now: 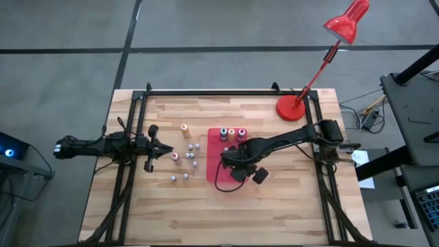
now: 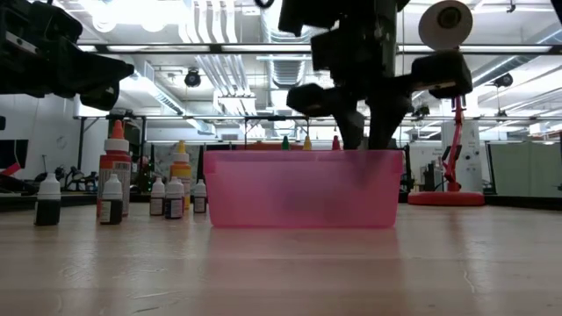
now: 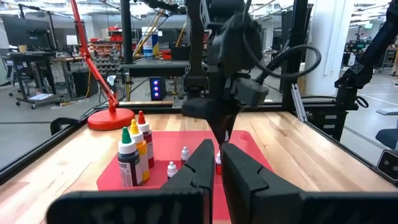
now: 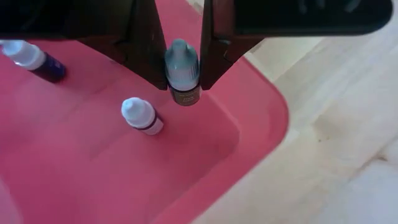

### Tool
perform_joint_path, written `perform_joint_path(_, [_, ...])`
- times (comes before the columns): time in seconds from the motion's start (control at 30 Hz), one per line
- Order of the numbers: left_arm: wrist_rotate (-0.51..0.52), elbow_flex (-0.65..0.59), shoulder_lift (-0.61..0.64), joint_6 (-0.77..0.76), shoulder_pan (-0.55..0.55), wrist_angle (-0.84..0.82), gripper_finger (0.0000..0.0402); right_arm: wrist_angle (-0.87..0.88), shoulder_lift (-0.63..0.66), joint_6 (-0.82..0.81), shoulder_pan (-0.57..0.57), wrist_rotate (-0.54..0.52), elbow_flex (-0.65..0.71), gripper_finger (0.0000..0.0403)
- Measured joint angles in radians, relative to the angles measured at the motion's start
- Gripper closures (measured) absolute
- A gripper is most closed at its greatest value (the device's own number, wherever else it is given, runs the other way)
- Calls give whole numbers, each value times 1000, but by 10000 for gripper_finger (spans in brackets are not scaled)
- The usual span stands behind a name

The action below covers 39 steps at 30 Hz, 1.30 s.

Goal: Pick & Place food coloring
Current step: Put the small food coloring bottle into the red bin

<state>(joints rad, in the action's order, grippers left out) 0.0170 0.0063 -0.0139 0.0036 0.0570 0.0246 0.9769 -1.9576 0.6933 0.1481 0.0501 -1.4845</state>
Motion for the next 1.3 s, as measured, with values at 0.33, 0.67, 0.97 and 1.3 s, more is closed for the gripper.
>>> perform_joint_path(0.33, [0, 0, -3, 0, 0, 0, 399, -31, -23, 0, -8, -1, 6, 334])
perform_joint_path(0.67, [0, 0, -3, 0, 0, 0, 399, -43, -46, -1, -12, 3, 8, 334])
perform_joint_path(0.97, [0, 0, -3, 0, 0, 0, 399, -50, -58, 11, -15, 3, 18, 334])
perform_joint_path(1.3, [0, 0, -4, 0, 0, 0, 399, -49, -58, 14, -24, 3, 19, 323])
